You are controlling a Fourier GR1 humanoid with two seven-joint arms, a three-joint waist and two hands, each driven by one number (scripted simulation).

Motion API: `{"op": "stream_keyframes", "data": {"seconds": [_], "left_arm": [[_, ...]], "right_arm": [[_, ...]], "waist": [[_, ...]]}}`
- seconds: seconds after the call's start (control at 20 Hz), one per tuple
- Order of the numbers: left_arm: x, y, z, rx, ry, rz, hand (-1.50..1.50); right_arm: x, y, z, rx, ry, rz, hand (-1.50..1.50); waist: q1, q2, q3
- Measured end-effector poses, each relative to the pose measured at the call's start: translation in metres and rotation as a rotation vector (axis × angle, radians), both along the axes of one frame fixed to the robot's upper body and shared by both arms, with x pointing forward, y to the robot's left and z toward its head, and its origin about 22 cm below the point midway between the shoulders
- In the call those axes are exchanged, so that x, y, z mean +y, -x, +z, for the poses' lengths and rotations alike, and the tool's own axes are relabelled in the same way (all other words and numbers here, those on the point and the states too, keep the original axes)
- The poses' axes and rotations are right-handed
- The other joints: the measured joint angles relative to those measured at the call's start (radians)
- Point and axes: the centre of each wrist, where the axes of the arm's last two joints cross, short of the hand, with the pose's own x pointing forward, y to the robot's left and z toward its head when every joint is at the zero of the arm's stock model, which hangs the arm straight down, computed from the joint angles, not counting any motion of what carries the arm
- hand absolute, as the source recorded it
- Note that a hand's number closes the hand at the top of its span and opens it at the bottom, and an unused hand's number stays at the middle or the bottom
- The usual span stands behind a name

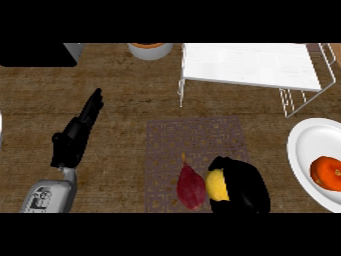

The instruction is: Pick the lemon from the placemat and place it in the tiered shelf

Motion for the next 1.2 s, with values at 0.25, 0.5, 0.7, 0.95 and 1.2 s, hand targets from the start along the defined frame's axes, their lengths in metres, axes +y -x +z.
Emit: {"op": "stream_keyframes", "data": {"seconds": [0.25,0.5,0.7,0.95,1.2], "left_arm": [[0.004,-0.001,0.002,0.001,0.000,0.002,0.00],[0.001,0.002,-0.004,0.006,0.002,0.001,0.00],[-0.006,-0.005,0.001,0.002,0.001,-0.031,0.00],[-0.013,-0.009,0.003,-0.001,0.003,-0.052,0.00],[-0.013,-0.010,0.001,0.002,0.000,-0.050,0.00]], "right_arm": [[0.002,-0.002,-0.003,-0.047,0.018,0.020,1.50],[0.020,0.000,-0.002,-0.095,-0.012,0.007,1.50],[0.064,-0.013,0.013,-0.138,-0.012,-0.041,1.50],[0.098,-0.022,0.036,-0.261,-0.097,-0.038,1.50],[0.115,-0.024,0.069,-0.449,-0.241,-0.029,1.50]], "waist": [[0.000,0.000,0.000],[0.001,0.000,0.000],[0.026,0.003,0.000],[0.046,0.004,0.000],[0.045,0.002,0.000]]}}
